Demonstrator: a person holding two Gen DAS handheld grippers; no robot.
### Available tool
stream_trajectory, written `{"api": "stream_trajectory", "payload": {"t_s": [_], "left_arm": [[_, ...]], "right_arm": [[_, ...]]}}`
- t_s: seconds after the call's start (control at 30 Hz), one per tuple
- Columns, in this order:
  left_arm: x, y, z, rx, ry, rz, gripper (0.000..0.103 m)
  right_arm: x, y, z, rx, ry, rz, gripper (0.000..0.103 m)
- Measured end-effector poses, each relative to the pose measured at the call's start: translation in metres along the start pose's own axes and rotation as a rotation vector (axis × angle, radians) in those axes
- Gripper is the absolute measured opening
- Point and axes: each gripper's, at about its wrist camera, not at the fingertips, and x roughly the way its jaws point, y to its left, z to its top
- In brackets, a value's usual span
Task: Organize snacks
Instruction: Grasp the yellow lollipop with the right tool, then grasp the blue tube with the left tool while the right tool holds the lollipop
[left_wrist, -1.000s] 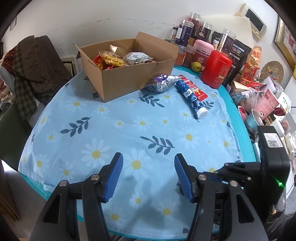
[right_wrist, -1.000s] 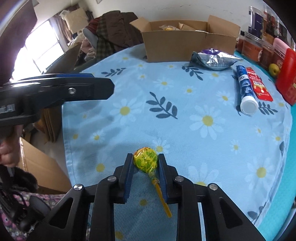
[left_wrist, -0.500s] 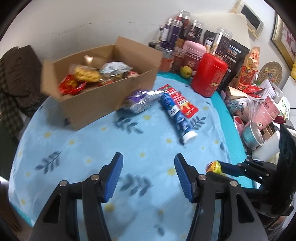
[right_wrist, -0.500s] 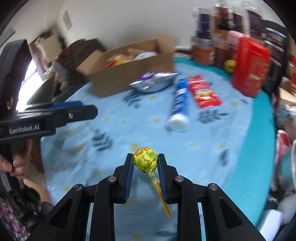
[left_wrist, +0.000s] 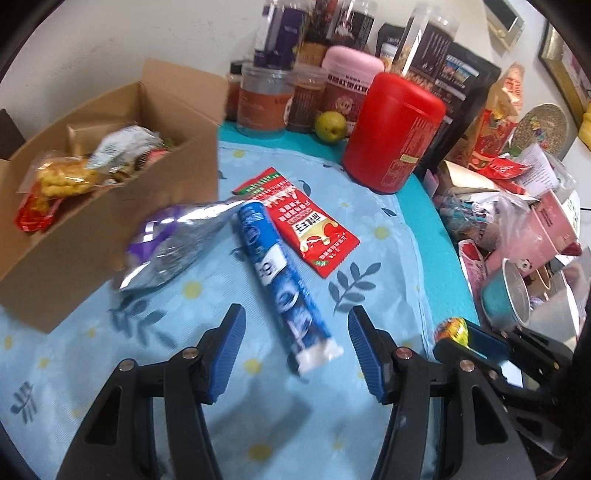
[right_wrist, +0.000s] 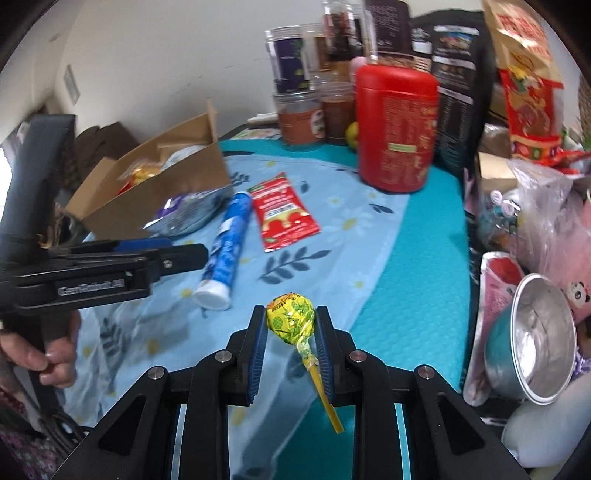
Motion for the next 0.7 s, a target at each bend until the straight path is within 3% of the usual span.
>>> {"api": "stream_trajectory", "payload": {"t_s": [0.23,0.3,0.33,0.5,0.7], "left_arm": [[0.034,-0.003,0.007,-0.004,0.053,0.009,0.057],[0.040,-0.003,0.006,0.002,0.073,0.023,0.041],[0.043,-0.001,0.005,0.001,0.085,0.027,0.041],[0.034,0.001,0.000,0.010,0.070,0.021,0.029],[0.014,0.002,-0.021,0.042,0.085,-0.003,0.028]], "right_arm": [[0.006,-0.011,-0.002,0.035,0.008,-0.006,0.025],[0.006,-0.011,-0.002,0.035,0.008,-0.008,0.025],[0.005,-0.011,-0.002,0.036,0.007,-0.010,0.026],[0.002,-0.007,-0.004,0.037,0.003,-0.008,0.026],[0.000,0.003,-0.009,0.030,0.007,0.005,0.026]]}}
